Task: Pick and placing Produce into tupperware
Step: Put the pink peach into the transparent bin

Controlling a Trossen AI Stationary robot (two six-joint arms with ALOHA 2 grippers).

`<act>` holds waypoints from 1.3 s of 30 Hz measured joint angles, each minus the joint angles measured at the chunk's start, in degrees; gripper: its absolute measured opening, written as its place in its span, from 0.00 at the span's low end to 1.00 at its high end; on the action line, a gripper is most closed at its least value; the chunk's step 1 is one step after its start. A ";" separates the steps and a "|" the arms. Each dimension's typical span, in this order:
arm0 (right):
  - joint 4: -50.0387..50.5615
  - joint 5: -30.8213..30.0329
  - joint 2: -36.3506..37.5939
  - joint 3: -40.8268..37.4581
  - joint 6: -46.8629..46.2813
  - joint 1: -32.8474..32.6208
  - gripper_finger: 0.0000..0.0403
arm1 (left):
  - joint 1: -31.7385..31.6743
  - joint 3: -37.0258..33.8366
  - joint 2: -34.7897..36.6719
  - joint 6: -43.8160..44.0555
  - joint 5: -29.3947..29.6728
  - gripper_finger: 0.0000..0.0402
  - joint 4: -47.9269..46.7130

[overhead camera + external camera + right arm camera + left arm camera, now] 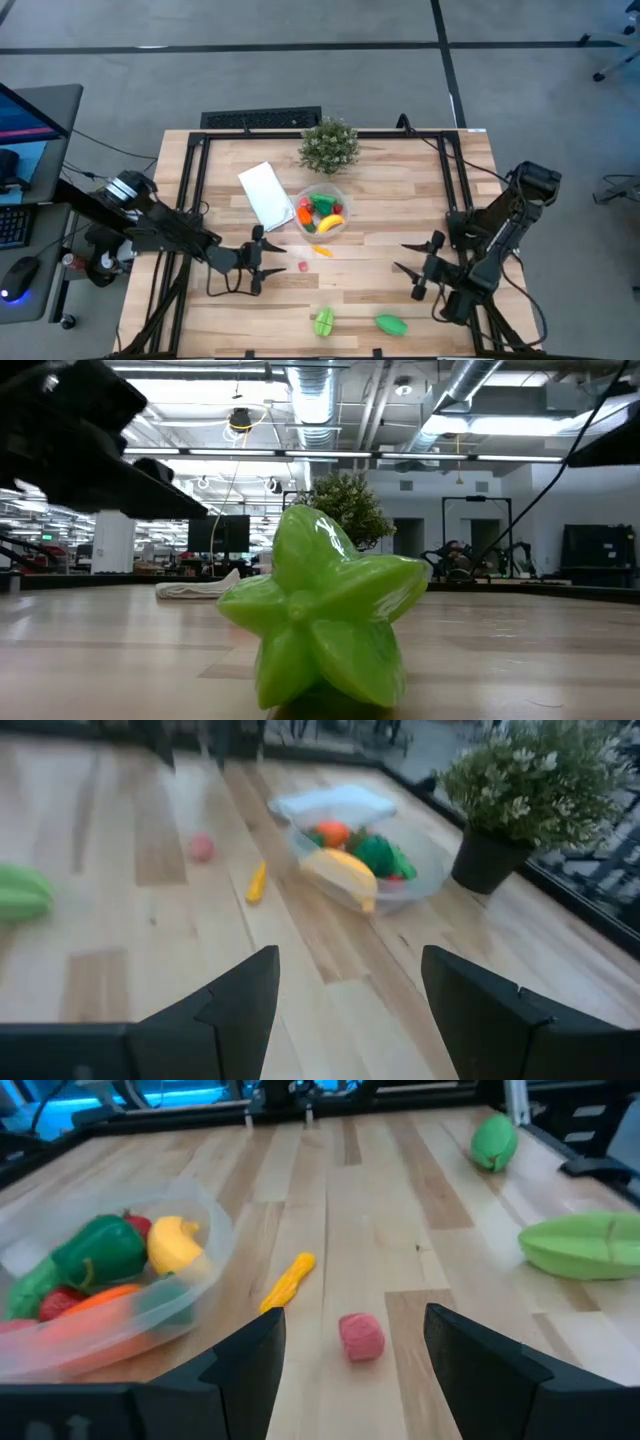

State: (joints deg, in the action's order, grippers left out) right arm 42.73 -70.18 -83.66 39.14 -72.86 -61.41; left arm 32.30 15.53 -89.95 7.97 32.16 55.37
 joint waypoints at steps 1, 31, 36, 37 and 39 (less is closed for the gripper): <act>-0.06 -1.07 0.01 -0.35 -1.30 -0.77 0.60 | -0.19 0.80 -2.04 0.04 0.00 0.58 1.01; -5.30 -6.28 -0.02 -2.19 -2.19 -4.56 0.60 | -6.98 10.60 -20.46 6.62 -9.44 0.58 5.56; -5.49 -6.20 -0.02 -2.19 -2.19 -4.46 0.60 | -7.04 10.60 -20.46 6.62 -9.31 0.58 5.37; -5.52 -6.20 -0.02 -2.19 -2.19 -4.46 0.60 | -7.04 10.66 -20.46 6.60 -9.26 0.58 5.31; -5.54 -6.20 -0.02 -2.19 -2.19 -4.48 0.60 | -7.04 11.13 -20.63 6.44 -9.20 0.58 5.20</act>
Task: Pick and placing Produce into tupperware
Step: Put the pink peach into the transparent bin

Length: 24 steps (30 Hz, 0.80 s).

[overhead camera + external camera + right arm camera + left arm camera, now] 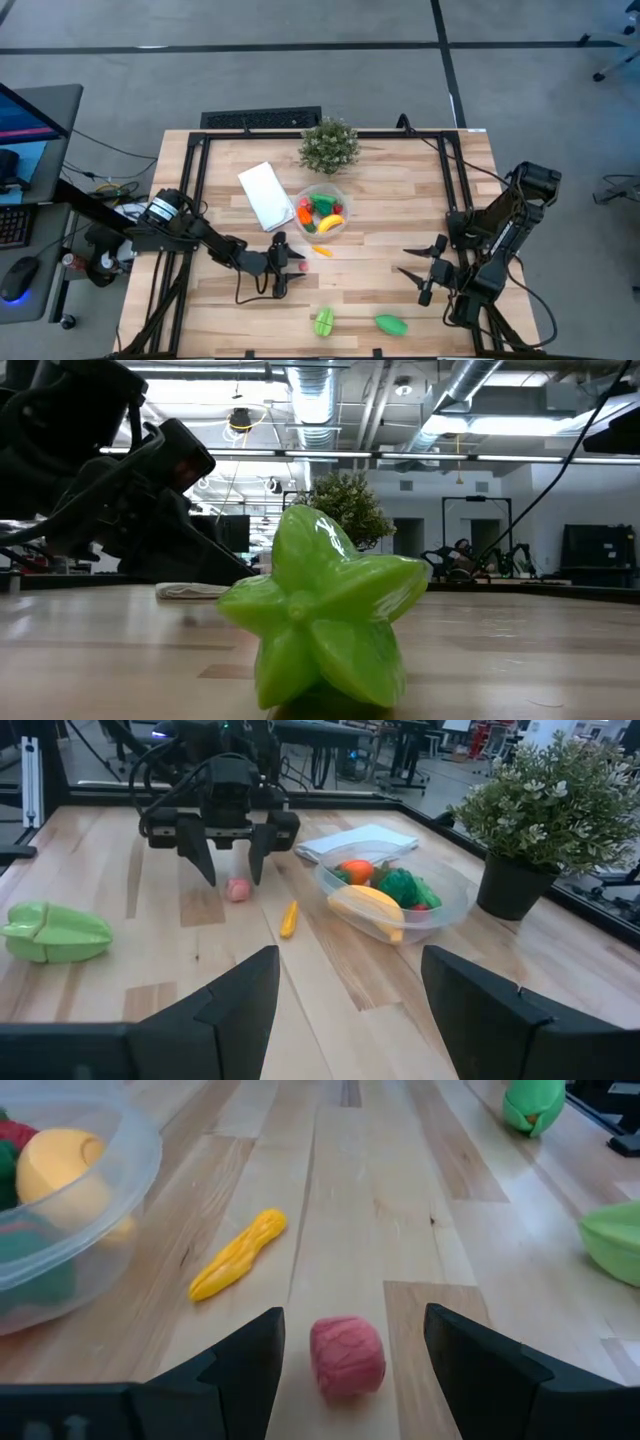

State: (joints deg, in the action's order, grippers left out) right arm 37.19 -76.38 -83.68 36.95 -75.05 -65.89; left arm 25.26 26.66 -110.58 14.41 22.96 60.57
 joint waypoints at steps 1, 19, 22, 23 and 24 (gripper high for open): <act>-0.02 0.00 0.00 0.00 0.00 0.02 0.60 | 0.00 0.40 -0.18 -0.40 0.00 0.58 -0.11; -0.63 0.04 0.00 0.00 -0.02 0.02 0.60 | -0.02 1.48 -0.22 -0.68 0.02 0.52 -3.30; -0.68 0.04 0.00 0.00 -0.01 0.01 0.60 | -0.02 1.48 -0.22 -0.26 0.04 0.51 -3.63; -0.75 0.04 0.00 0.00 0.00 0.02 0.60 | -0.02 1.48 -0.22 -0.15 0.06 0.51 -3.92; -0.83 0.04 0.00 0.00 0.00 0.02 0.60 | -0.02 1.48 -0.22 0.07 0.09 0.51 -4.14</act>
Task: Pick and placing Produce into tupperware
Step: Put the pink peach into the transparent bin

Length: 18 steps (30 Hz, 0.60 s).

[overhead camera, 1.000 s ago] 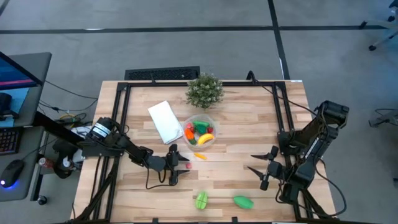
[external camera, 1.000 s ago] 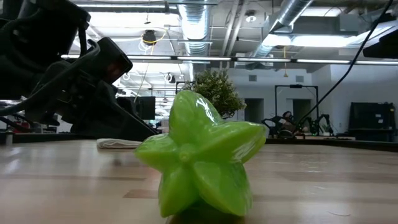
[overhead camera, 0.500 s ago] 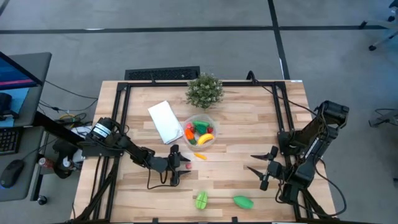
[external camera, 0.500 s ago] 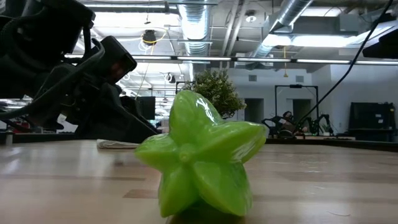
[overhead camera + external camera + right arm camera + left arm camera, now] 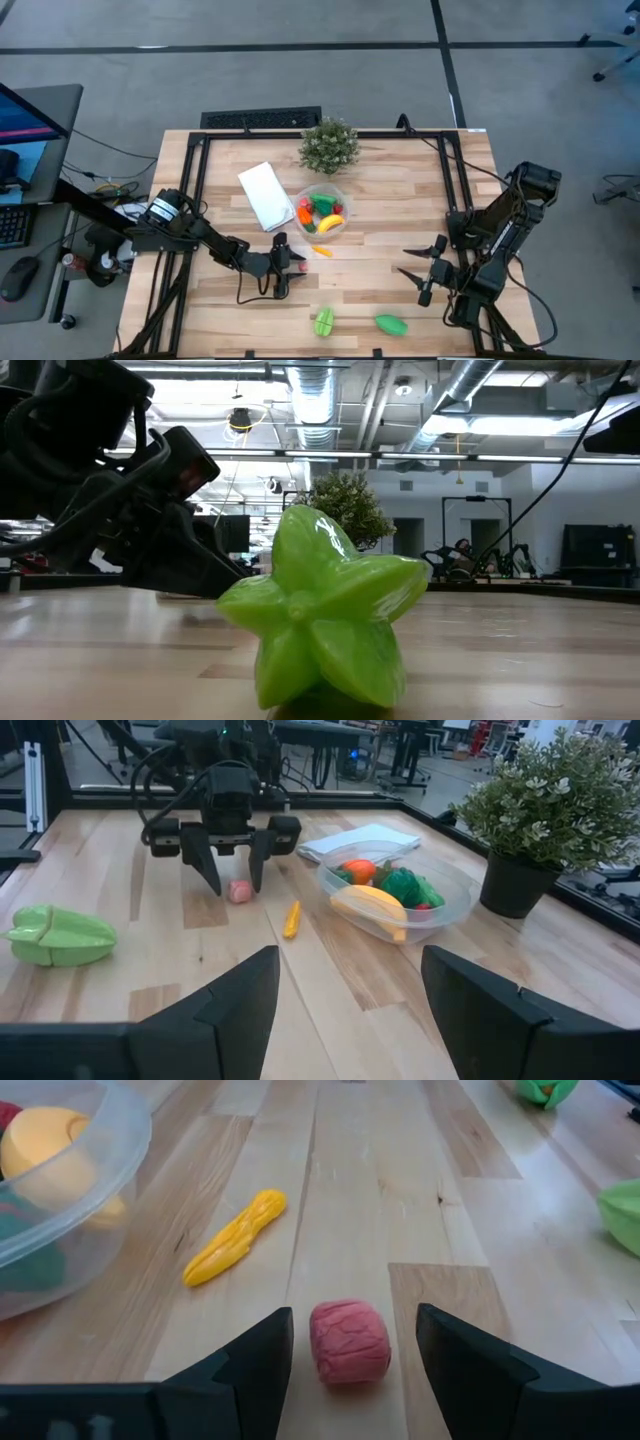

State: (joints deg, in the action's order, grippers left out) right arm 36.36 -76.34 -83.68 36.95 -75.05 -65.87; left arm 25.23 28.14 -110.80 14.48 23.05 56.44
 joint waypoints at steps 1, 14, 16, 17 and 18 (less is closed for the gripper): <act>0.00 0.00 0.00 0.00 0.00 0.00 0.60 | 0.00 0.00 0.00 0.08 0.13 0.51 -0.17; -0.17 0.02 0.00 0.00 0.00 0.00 0.59 | 0.00 0.00 0.00 0.30 1.62 0.42 -0.38; -0.17 0.04 0.00 0.00 0.00 0.00 0.60 | 0.00 0.00 0.00 0.29 1.63 0.40 -0.38; -0.17 0.04 0.00 0.00 0.00 -0.01 0.60 | 0.00 0.00 0.00 0.25 1.62 0.38 -0.35; -0.17 0.11 0.00 0.00 0.00 0.00 0.60 | 0.00 0.00 0.00 0.16 1.62 0.37 -0.27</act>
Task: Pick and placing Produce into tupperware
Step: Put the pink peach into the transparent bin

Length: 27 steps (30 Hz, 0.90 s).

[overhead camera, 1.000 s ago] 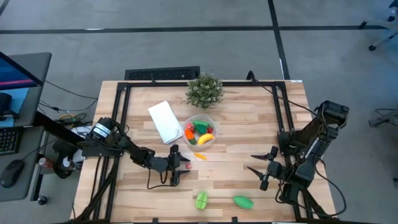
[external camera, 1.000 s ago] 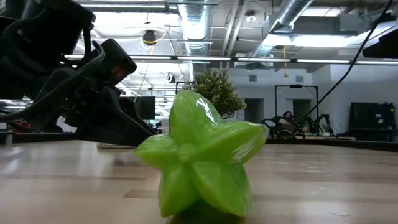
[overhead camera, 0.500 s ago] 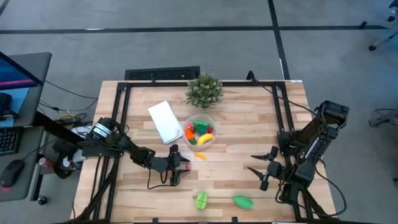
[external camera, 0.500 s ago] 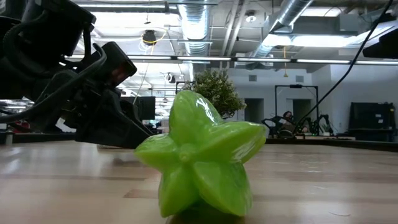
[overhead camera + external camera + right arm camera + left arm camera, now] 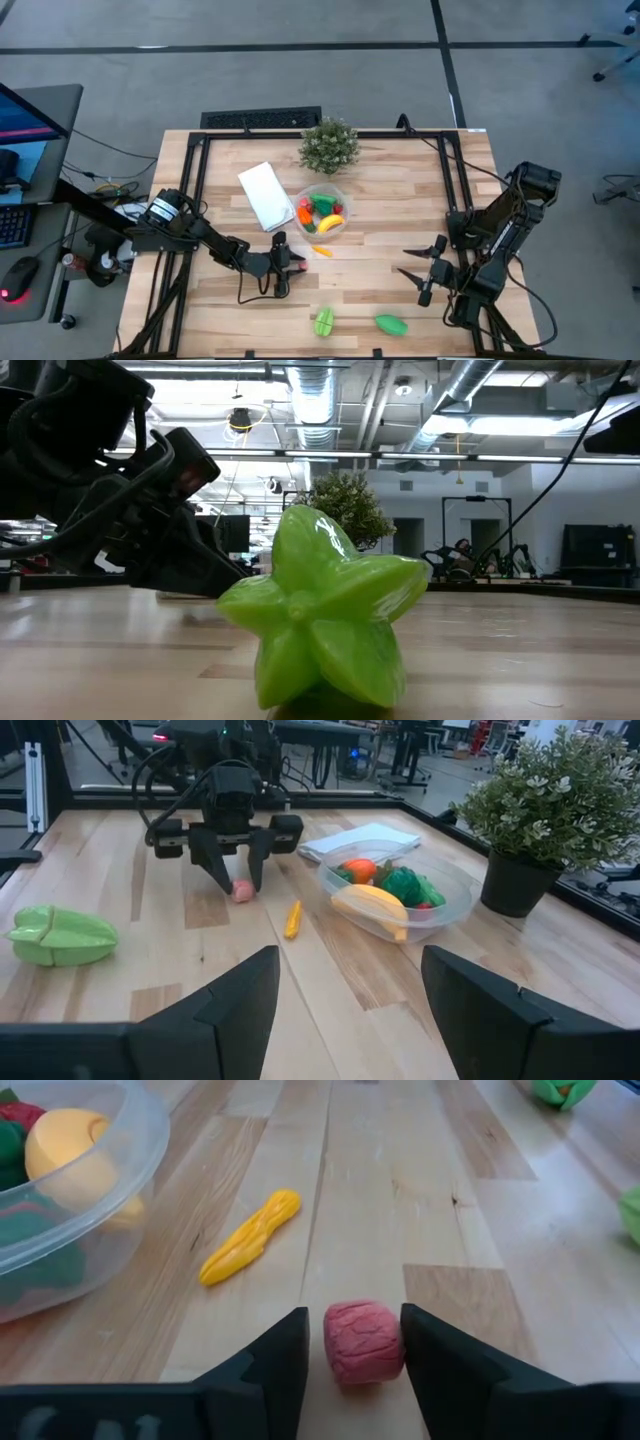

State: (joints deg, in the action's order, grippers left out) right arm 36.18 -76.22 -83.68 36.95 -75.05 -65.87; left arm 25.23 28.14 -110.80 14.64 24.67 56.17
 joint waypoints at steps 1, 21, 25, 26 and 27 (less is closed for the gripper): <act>0.01 0.25 0.00 0.00 0.00 0.00 0.60 | 0.00 0.00 0.00 -0.10 0.00 0.36 0.10; -2.55 1.42 -0.02 -1.86 0.00 -0.02 0.60 | 0.00 0.00 0.00 -3.49 -0.07 0.27 5.11; -6.79 1.42 -0.04 -4.62 -0.02 -0.02 0.60 | 0.00 -0.02 0.58 -5.74 -0.07 0.26 7.33; -8.08 1.42 -0.04 -5.38 0.00 -0.02 0.59 | -0.01 -0.02 0.93 -6.59 0.08 0.26 7.88; -9.18 1.44 -0.04 -6.14 -0.02 -0.01 0.60 | -0.13 0.00 1.38 -7.51 0.54 0.26 7.99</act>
State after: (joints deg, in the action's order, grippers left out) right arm 27.01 -74.78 -83.72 30.81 -75.07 -65.88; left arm 25.10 28.14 -109.42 7.13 25.21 64.16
